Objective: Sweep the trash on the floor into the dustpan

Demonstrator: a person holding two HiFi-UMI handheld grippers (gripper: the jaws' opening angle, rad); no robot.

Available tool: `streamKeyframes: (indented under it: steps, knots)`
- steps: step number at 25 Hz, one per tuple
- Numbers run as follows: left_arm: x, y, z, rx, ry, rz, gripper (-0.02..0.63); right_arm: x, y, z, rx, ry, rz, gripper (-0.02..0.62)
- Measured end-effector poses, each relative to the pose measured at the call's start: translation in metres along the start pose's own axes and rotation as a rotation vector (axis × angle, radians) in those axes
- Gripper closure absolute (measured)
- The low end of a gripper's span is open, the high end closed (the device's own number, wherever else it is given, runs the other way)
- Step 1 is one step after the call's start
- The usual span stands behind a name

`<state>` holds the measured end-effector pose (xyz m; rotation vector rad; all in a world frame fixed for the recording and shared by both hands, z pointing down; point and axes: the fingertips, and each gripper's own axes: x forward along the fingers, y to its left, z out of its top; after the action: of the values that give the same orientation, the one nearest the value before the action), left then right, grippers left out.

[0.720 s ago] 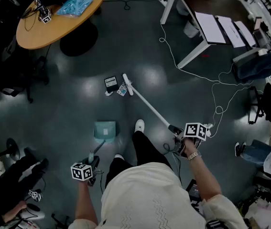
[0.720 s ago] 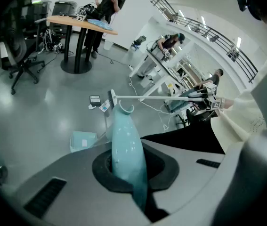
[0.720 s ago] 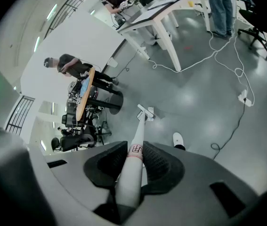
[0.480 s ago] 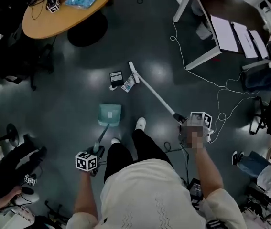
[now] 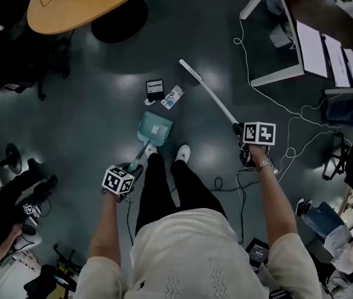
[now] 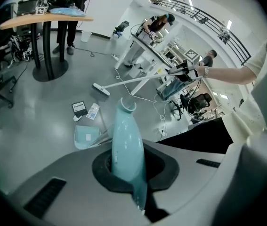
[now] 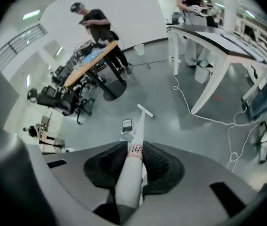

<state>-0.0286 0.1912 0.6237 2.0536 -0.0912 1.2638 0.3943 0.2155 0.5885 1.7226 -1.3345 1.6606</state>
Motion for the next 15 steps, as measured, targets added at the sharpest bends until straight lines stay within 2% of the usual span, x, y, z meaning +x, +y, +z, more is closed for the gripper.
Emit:
streamKeyframes:
  steps: [3, 7, 9, 11, 15]
  knots:
    - [0.015, 0.005, 0.011, 0.017, 0.043, -0.012, 0.598, 0.026, 0.016, -0.013, -0.125, 0.066, -0.064, 0.477]
    - [0.028, 0.011, 0.029, 0.041, 0.043, -0.025, 0.598, 0.042, 0.043, -0.049, -0.266, 0.119, -0.047, 0.477]
    - [0.028, 0.013, 0.032, 0.046, 0.039, -0.025, 0.598, 0.044, 0.057, -0.066, -0.278, 0.132, -0.009, 0.477]
    - [0.025, 0.015, 0.031, 0.044, 0.035, -0.028, 0.598, 0.042, 0.07, -0.082, -0.24, 0.147, 0.033, 0.477]
    - [0.022, 0.019, 0.029, 0.042, 0.026, -0.035, 0.598, 0.039, 0.093, -0.112, -0.233, 0.194, 0.067, 0.477]
